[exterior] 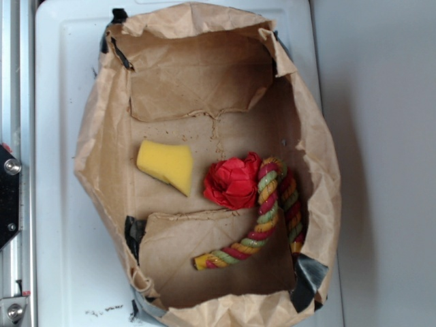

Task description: Grab the red paper.

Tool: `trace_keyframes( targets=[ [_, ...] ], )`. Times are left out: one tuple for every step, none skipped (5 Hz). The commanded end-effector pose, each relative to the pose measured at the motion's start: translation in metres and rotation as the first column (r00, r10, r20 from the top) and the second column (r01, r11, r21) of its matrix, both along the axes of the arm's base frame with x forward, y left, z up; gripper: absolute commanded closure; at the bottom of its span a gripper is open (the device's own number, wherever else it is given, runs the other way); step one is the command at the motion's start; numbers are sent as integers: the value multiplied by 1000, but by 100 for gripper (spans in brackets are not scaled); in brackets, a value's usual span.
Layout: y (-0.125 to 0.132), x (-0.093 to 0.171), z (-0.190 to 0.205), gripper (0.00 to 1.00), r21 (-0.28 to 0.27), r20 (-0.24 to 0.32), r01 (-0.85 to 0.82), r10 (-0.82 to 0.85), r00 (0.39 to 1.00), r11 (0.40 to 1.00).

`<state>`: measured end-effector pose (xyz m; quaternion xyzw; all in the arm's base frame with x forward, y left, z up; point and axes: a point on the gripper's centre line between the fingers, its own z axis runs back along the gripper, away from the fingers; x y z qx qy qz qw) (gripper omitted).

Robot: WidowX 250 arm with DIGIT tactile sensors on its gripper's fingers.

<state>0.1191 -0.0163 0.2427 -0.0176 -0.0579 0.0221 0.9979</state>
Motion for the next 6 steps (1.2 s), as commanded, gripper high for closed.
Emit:
trace_keyframes(
  targets=[
    [0,0,0,0,0,0,0,0,1000,1000],
    [13,41,-1,0,-6,27,7,-6,1000,1000],
    [21,70,-9,0,-12,36,-4,4,999,1000],
    [40,97,-13,0,-7,46,-33,34,998,999],
    [49,123,-26,0,15,87,-5,3,996,1000],
    [46,147,-46,0,15,102,-8,6,995,1000]
  ],
)
